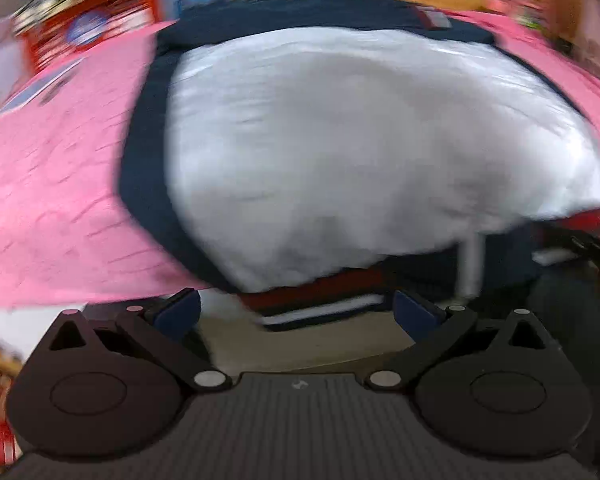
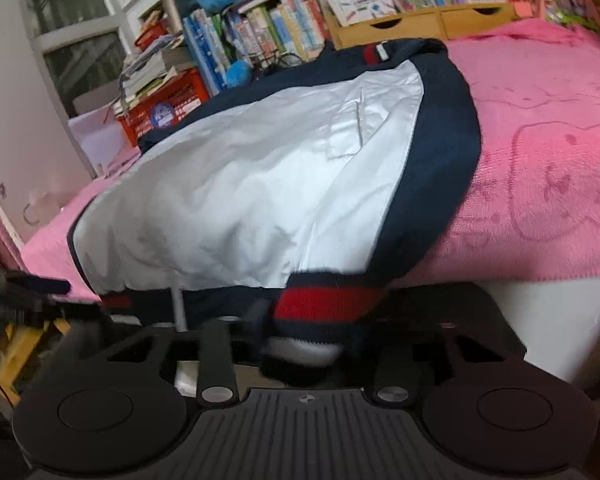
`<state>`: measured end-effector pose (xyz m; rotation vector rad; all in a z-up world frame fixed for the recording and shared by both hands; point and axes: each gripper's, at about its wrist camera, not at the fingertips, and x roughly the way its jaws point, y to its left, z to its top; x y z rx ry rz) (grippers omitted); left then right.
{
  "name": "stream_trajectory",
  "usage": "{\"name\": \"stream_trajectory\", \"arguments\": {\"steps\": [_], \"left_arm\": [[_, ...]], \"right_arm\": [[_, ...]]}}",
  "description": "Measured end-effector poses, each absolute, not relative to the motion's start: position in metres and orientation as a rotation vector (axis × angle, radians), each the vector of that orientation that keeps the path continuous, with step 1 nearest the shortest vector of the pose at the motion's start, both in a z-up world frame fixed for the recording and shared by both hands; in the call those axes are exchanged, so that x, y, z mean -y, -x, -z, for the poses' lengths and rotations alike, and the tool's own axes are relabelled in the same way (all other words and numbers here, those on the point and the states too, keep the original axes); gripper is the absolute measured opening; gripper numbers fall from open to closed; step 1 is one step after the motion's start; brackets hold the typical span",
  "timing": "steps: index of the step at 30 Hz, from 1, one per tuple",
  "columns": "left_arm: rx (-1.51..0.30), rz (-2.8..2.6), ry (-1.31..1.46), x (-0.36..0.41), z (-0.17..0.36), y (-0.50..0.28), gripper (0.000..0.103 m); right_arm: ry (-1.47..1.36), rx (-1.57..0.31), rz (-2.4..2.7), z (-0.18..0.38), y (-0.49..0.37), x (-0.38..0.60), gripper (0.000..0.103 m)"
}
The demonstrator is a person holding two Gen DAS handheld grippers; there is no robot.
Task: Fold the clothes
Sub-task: 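Grasp a striped cuff with the right gripper and carry it across the white body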
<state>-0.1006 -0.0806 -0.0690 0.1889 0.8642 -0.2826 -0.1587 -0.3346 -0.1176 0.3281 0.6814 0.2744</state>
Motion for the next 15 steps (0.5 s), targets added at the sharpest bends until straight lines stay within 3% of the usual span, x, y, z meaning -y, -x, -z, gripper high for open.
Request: {"name": "stream_trajectory", "arguments": {"steps": [2,15], "left_arm": [[-0.832,0.35,-0.246,0.096,0.067,0.111,0.103],[-0.731,0.476,-0.341,0.123,0.057,0.134,0.103]], "right_arm": [[-0.386,-0.679,-0.28,0.103,0.164,0.335,0.019],[-0.845,-0.539,-0.516,0.019,0.102,0.348,0.019]]}}
